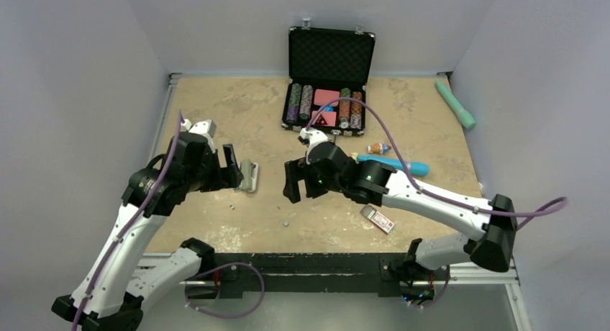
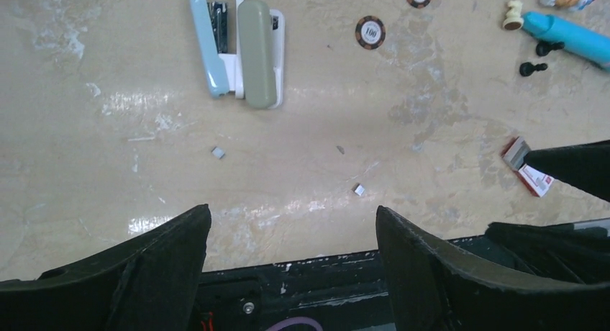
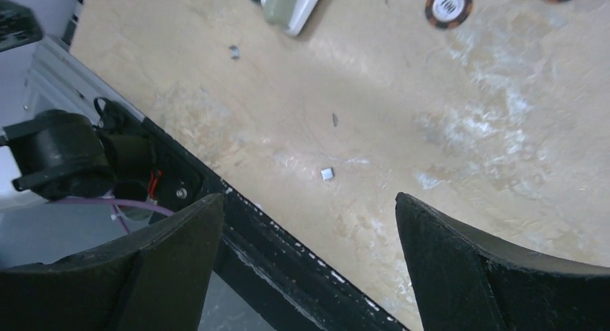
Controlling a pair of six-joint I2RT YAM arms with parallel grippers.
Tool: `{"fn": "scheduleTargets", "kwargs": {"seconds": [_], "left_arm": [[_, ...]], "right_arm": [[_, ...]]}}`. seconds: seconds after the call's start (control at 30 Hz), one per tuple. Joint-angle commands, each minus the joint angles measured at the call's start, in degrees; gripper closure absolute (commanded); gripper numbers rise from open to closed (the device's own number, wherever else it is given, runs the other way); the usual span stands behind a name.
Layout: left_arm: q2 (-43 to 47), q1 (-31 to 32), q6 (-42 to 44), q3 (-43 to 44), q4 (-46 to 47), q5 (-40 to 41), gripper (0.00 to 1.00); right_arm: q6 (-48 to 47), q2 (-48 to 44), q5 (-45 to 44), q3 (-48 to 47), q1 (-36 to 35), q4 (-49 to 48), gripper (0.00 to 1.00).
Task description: Unload the staples from the stapler
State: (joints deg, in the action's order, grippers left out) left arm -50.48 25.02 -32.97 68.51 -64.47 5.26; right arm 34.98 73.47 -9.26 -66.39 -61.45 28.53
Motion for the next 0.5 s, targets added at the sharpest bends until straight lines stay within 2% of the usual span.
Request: {"fn": "scheduleTargets", "kwargs": {"seconds": [0.0, 0.17, 0.33, 0.47], "left_arm": [[5.13, -0.37, 4.38, -5.13, -1.48, 0.2, 0.12], [9.95, -0.3, 6.55, -9.01, -1.44, -1.17, 0.13], [12.0, 1.53, 3.04, -12.93, 1.65, -1.22, 0.12], [16.68, 1.89, 0.63, -16.13, 2.67, 1.03, 0.12]], "right_arm": [[5.84, 5.7, 10.11, -4.17, -0.07, 3.61, 0.08], [13.43, 12.94, 15.56, -7.78, -0.07, 6.84, 0.09], [19.98, 22.8, 17.98, -14.56, -0.2, 14.51, 0.15], [20.07, 27.38, 16.84, -21.27, -2.81, 14.01, 0.16]]}}
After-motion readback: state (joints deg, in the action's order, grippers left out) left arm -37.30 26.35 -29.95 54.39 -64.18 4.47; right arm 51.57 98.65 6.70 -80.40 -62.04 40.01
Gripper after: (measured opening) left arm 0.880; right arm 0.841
